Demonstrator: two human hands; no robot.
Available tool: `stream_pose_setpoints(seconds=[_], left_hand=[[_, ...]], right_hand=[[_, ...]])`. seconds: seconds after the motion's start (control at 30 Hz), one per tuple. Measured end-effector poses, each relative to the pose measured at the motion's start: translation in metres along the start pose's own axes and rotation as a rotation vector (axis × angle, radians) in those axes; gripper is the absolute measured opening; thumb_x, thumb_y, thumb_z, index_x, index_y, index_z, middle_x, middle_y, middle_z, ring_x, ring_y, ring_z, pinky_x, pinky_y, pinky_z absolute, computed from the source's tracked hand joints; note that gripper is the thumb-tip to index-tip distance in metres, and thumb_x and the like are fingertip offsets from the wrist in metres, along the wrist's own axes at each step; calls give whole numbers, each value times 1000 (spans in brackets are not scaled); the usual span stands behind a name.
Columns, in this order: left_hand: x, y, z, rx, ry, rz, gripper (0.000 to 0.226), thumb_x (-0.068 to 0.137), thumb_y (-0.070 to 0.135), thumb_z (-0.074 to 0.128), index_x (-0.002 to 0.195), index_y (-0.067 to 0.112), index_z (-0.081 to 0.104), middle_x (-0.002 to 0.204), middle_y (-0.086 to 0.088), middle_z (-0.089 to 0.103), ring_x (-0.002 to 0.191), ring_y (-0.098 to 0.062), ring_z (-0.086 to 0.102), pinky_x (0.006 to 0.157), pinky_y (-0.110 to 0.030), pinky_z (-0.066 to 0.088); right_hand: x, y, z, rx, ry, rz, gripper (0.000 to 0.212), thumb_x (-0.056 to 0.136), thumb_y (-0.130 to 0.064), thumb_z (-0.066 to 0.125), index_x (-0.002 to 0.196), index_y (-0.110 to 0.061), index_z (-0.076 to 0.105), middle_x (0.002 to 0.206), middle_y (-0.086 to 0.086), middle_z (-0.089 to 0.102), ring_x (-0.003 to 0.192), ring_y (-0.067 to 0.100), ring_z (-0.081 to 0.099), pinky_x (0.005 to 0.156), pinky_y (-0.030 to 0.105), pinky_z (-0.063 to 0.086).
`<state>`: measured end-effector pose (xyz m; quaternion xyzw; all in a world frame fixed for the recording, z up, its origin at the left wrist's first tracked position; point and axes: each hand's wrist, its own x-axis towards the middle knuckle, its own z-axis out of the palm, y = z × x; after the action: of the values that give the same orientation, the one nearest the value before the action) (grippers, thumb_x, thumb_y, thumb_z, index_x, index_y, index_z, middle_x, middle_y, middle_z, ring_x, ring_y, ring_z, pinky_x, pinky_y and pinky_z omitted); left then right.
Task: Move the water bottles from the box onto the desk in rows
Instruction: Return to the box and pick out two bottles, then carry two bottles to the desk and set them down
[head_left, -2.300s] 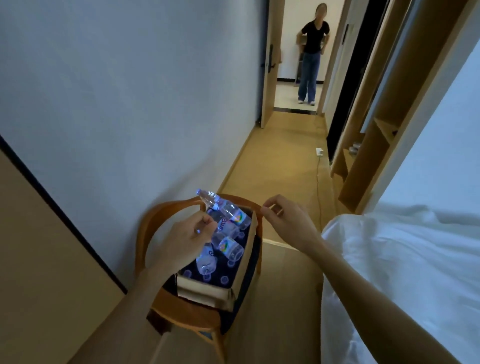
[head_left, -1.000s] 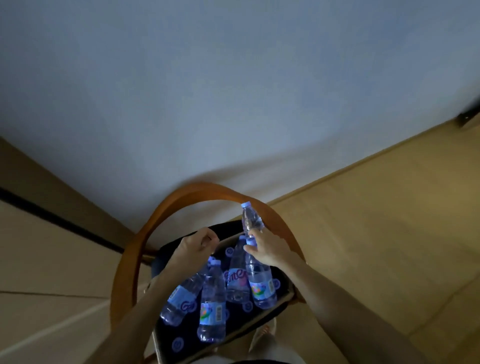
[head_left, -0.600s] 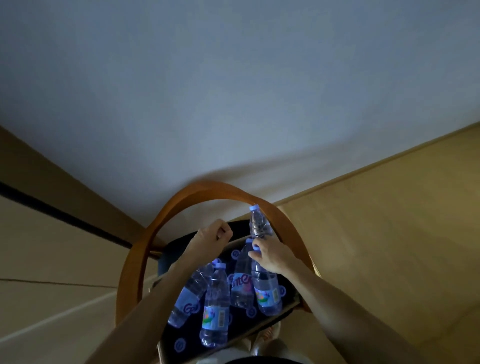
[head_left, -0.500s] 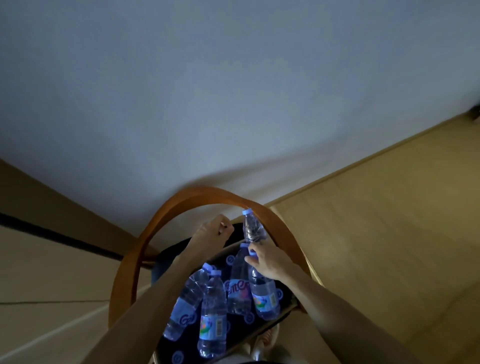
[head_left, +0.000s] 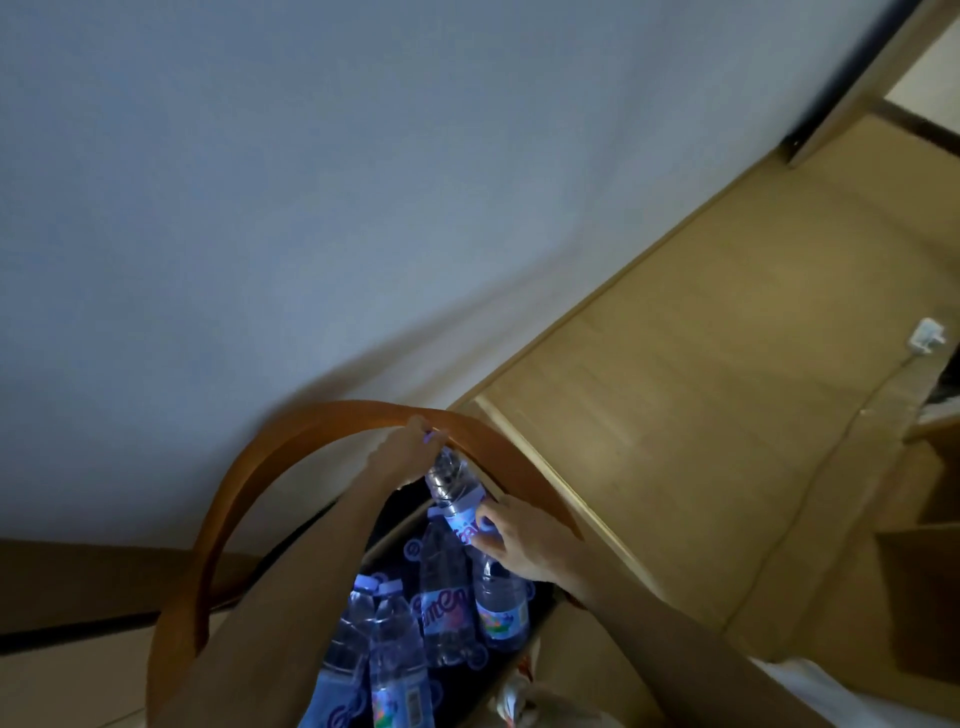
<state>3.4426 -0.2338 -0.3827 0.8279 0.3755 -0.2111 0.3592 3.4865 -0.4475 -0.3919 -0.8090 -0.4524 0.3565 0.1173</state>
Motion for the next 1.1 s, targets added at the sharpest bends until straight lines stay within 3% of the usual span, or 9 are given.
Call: stream_pose_setpoints(seconds=[0.13, 0.23, 0.33, 0.5, 0.63, 0.8, 0.93, 1.0, 1.1], left_hand=[[5, -1, 6, -56, 36, 18, 46, 96, 52, 44, 120, 13, 37, 91, -7, 60, 70, -22, 56, 64, -30, 44], [3, -4, 9, -53, 19, -1, 51, 95, 54, 44, 129, 17, 37, 98, -10, 61, 84, -27, 63, 70, -31, 48], [8, -9, 15, -97, 28, 27, 50, 90, 61, 47, 114, 18, 50, 105, -8, 66, 89, -24, 64, 81, -39, 54], [-15, -3, 14, -60, 31, 107, 30, 96, 48, 46, 96, 18, 46, 87, 0, 58, 76, -15, 55, 62, -23, 38], [-33, -2, 15, -93, 50, 223, 16, 96, 36, 51, 92, 21, 52, 88, -1, 63, 77, -14, 61, 64, -19, 43], [-58, 3, 16, -54, 101, 321, 19, 95, 34, 53, 84, 19, 49, 69, 6, 49, 57, -6, 42, 57, -19, 38], [-80, 8, -10, -19, 185, 345, 17, 96, 33, 51, 84, 22, 52, 62, 8, 54, 54, -4, 49, 53, -10, 41], [-89, 9, -29, -56, 255, 348, 14, 95, 35, 54, 85, 25, 50, 66, 5, 58, 61, -15, 58, 55, -15, 46], [-104, 8, -58, -54, 411, 336, 15, 89, 36, 59, 83, 29, 48, 70, -3, 60, 66, -29, 57, 65, -37, 52]], right_hand=[[-1, 6, -5, -12, -34, 35, 33, 97, -46, 49, 111, -16, 50, 103, 5, 54, 88, 25, 55, 77, 37, 45], [-1, 6, -6, -22, -32, 38, 38, 95, -50, 50, 113, -16, 50, 97, 3, 51, 85, 25, 54, 72, 34, 40], [-1, 4, -7, -39, -15, 25, 40, 95, -52, 50, 112, -16, 50, 93, -2, 47, 79, 18, 47, 69, 30, 35], [-9, 4, -4, -17, 12, -13, 38, 93, -52, 53, 102, -16, 50, 90, -1, 58, 75, 17, 55, 67, 34, 45], [-19, 6, -9, 54, 18, -108, 33, 94, -44, 56, 97, -12, 49, 80, -2, 54, 66, 13, 49, 60, 28, 38], [-25, 7, -20, 103, 40, -184, 28, 91, -40, 61, 89, -18, 46, 74, -2, 54, 63, 14, 49, 60, 32, 41], [-23, 1, -47, 72, 139, -246, 25, 91, -37, 63, 86, -22, 43, 68, -11, 47, 59, 8, 46, 55, 19, 35], [-20, -5, -64, 50, 183, -276, 26, 91, -38, 62, 85, -22, 42, 65, -11, 44, 56, 5, 43, 54, 18, 32], [-15, -16, -89, 10, 247, -323, 28, 92, -42, 60, 88, -19, 46, 68, -4, 48, 56, 11, 43, 53, 24, 34]])
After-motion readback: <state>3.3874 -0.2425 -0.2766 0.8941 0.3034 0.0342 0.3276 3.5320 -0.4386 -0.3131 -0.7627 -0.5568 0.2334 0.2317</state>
